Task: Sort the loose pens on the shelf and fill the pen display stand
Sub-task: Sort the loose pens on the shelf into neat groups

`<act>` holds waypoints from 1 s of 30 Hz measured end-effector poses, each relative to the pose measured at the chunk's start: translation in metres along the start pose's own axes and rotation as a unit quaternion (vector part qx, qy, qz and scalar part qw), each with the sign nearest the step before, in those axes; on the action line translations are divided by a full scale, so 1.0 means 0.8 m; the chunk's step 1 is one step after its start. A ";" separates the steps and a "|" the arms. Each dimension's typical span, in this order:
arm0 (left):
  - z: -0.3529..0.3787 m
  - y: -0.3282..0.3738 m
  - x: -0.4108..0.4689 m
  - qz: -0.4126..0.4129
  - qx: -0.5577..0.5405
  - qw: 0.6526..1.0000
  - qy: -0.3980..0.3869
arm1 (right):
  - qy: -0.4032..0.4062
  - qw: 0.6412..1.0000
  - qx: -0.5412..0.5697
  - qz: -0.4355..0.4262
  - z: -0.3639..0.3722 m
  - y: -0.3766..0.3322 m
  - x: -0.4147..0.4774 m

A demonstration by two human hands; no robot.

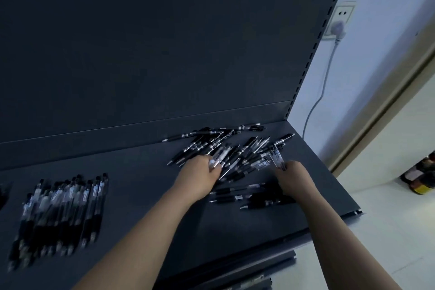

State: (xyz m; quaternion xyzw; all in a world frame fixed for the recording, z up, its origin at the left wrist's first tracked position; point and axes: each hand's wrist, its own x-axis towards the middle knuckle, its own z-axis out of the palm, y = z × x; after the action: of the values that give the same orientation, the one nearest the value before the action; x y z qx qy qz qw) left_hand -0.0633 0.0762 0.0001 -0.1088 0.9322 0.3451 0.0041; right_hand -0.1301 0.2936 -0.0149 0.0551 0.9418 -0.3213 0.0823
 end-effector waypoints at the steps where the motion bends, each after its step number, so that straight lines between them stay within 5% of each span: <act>1: 0.007 0.007 0.002 0.001 0.013 1.000 -0.008 | 0.004 1.000 -0.003 -0.004 -0.002 0.001 0.000; 13: 0.026 0.034 0.018 -0.025 0.071 0.994 -0.085 | -0.002 0.999 0.014 -0.029 -0.010 0.013 -0.010; 30: -0.019 -0.019 -0.017 -0.088 -0.146 0.985 -0.038 | -0.027 0.995 0.053 0.079 0.033 -0.049 0.009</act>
State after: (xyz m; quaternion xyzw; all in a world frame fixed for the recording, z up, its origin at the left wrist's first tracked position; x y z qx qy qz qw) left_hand -0.0456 0.0581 0.0033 -0.1769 0.8579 0.4794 0.0536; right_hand -0.1404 0.2473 -0.0135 0.1250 0.9136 -0.3643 0.1302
